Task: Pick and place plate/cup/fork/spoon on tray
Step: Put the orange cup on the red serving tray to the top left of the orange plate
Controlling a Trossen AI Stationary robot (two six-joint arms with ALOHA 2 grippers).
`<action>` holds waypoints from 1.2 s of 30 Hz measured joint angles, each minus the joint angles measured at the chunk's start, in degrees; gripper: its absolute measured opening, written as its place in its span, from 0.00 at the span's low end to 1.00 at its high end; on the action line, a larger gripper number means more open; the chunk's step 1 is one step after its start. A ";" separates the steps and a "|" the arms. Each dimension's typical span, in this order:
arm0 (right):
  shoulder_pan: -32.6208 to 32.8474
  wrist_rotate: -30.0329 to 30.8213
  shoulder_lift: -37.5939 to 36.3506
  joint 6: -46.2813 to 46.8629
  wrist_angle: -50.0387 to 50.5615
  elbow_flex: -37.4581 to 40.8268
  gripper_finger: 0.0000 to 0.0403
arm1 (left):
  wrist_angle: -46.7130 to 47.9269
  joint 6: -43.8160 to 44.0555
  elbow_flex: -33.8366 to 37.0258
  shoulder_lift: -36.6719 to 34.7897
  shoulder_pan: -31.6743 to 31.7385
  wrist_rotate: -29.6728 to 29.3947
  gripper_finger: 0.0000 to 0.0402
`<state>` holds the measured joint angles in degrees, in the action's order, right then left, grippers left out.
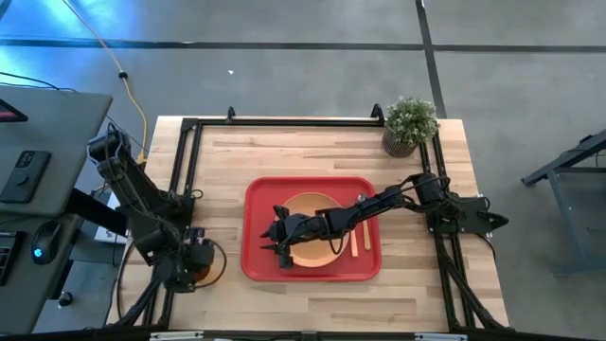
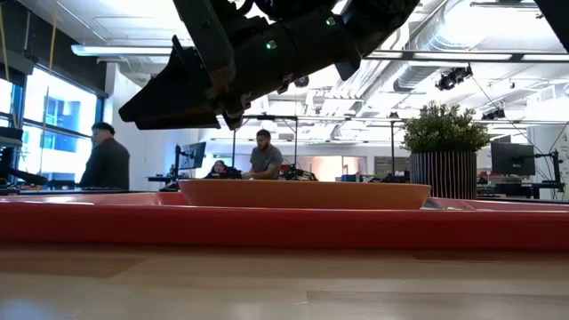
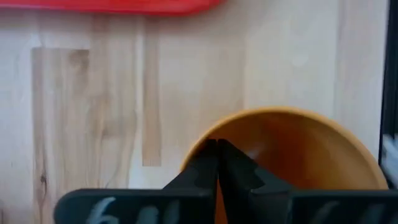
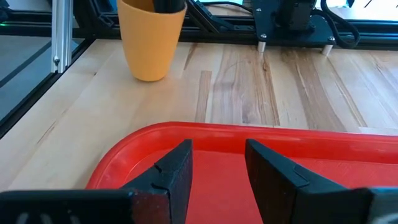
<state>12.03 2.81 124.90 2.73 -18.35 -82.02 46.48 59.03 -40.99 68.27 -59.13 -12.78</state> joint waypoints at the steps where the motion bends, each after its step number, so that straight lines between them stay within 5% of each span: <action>1: 0.00 0.00 0.00 -0.03 0.05 0.00 0.34 | 0.01 1.21 0.00 -0.01 0.97 0.02 0.00; 12: 0.06 -11.17 -0.66 -3.01 -2.10 0.55 0.34 | 2.96 2.21 -4.81 -2.61 9.16 1.90 0.00; 21: 0.00 -4.02 -12.40 -2.98 -18.13 18.65 0.34 | 9.86 0.78 -9.96 -2.60 14.88 -5.68 0.00; 27: -0.04 3.38 -19.16 1.75 -25.71 31.70 0.34 | 9.97 -2.35 -10.14 -2.60 18.84 -3.85 0.00; 36: -1.74 6.02 -21.20 3.33 -27.04 34.95 0.34 | 9.86 -5.20 -10.14 -2.60 20.14 -0.30 0.00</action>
<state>10.29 8.83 103.70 6.06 -45.39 -47.07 56.34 53.82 -51.13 65.67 -38.99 -13.08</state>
